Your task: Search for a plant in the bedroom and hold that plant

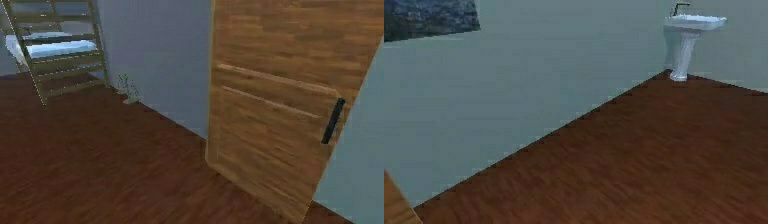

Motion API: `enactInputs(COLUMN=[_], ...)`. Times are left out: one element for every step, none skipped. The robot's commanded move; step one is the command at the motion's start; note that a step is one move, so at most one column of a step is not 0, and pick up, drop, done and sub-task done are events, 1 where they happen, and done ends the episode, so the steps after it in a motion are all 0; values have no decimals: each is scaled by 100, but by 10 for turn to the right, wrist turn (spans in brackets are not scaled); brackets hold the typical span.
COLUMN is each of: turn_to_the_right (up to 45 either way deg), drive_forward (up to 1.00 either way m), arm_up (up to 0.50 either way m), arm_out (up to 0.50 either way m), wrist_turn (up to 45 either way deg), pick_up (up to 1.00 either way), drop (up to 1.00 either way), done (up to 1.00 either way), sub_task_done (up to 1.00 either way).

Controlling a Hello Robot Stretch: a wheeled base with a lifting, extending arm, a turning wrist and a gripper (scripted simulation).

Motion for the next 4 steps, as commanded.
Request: enactInputs(turn_to_the_right=[-450, -60, 0, -60], drive_forward=[0, 0, 100, 0], arm_up=[0, 0, 0, 0], arm_out=[0, 0, 0, 0], wrist_turn=[0, 0, 0, 0], pick_up=[0, 0, 0, 0], drop=[0, 0, 0, 0], done=[0, 0, 0, 0], sub_task_done=[0, 0, 0, 0])
